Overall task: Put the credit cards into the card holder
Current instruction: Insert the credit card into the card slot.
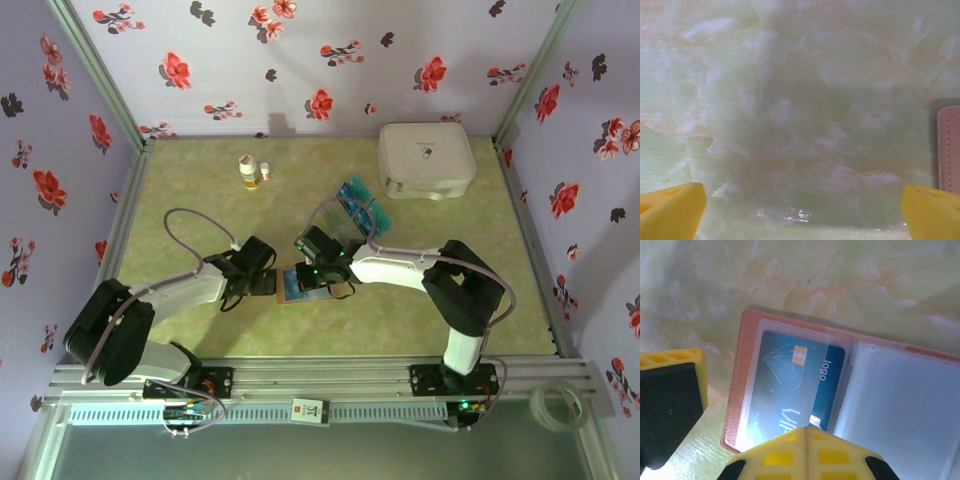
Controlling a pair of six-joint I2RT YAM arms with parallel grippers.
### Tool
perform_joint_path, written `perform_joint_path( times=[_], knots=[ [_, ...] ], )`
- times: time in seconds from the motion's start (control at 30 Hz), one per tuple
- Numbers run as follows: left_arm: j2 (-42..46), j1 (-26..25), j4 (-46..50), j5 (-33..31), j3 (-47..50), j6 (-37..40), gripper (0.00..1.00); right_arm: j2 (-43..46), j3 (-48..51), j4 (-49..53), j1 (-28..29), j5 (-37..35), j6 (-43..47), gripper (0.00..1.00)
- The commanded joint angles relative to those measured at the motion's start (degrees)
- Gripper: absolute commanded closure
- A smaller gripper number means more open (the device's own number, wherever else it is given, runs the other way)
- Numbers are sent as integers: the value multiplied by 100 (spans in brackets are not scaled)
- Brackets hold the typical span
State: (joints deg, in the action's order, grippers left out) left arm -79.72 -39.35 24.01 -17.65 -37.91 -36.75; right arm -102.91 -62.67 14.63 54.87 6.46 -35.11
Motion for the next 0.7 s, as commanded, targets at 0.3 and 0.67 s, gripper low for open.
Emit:
perform_joint_path(
  times=[0.3, 0.67],
  knots=[
    [-187, -222, -279, 104, 170, -94, 0, -46, 172, -57, 60, -119, -121, 100],
    [-313, -249, -367, 91, 262, -138, 0, -177, 238, -136, 54, -51, -132, 100]
  ],
)
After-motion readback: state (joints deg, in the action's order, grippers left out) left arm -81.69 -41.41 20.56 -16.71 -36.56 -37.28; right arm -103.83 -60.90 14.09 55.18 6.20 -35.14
